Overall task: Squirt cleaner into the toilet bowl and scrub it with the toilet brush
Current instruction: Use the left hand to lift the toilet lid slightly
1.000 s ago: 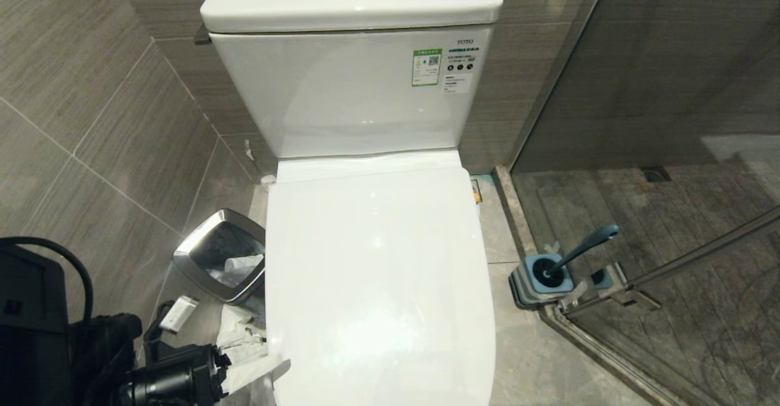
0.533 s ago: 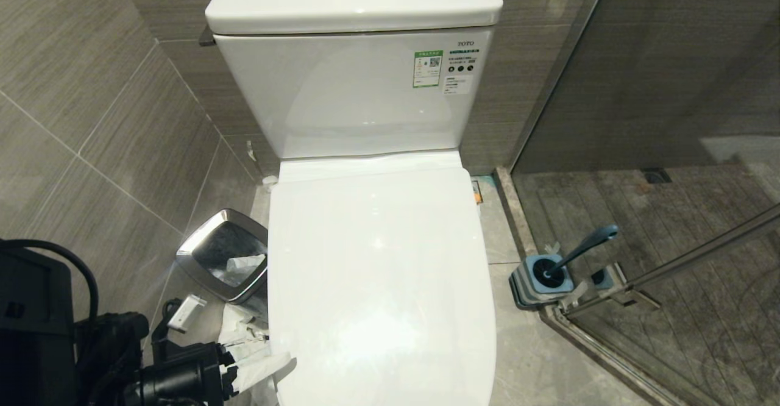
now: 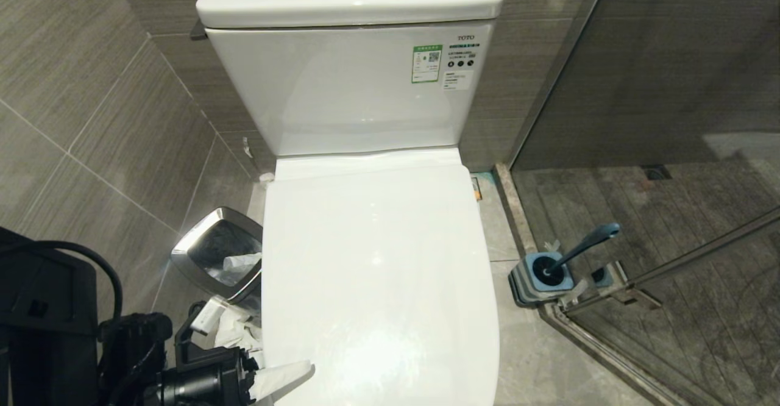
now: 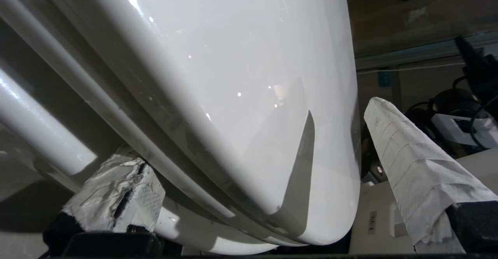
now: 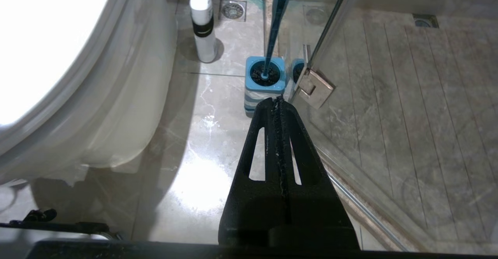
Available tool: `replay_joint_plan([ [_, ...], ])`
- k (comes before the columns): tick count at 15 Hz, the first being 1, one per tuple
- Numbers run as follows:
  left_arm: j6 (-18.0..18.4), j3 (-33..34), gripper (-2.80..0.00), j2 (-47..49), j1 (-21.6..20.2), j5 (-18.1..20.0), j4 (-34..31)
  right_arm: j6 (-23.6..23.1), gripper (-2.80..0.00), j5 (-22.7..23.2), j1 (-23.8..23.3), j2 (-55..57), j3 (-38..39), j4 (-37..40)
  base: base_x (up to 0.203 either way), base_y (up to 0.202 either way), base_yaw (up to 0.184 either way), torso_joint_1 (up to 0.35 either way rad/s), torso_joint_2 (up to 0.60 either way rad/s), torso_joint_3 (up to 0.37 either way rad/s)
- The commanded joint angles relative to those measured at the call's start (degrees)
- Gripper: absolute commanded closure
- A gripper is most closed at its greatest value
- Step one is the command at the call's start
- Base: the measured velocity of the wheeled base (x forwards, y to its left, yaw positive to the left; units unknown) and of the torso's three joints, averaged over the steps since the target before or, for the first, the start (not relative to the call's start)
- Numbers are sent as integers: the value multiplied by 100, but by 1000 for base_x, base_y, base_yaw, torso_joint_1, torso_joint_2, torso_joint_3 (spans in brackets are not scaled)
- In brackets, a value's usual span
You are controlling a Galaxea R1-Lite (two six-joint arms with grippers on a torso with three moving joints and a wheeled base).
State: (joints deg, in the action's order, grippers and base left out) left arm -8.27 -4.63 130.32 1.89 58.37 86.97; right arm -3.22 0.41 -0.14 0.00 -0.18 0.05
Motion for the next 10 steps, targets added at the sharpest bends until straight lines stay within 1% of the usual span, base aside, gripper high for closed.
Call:
replay_joint_plan([
  [1,-118,-29,-280,30,4,110,69,-3,0,3,5,9,1,4,0,0,0,0,0,0],
  [4,-166,-29,-280,-40,-4,215,69,-3,0,3,5,9,1,4,0,0,0,0,0,0],
  [5,-182,-14,-280,-79,-19,333,69,-3,0,3,5,9,1,5,0,0,0,0,0,0],
  [6,-286,-4,-280,-163,-25,443,69,-3,0,3,5,8,1,4,0,0,0,0,0,0],
  [7,-484,-3,-280,-299,-26,499,69,-3,0,3,5,9,1,4,0,0,0,0,0,0],
  [8,-767,-13,-280,-472,-23,535,69,-3,0,3,5,9,1,4,0,0,0,0,0,0],
  [10,-1476,-70,-280,-893,-22,591,69,-3,0,3,5,9,1,4,0,0,0,0,0,0],
])
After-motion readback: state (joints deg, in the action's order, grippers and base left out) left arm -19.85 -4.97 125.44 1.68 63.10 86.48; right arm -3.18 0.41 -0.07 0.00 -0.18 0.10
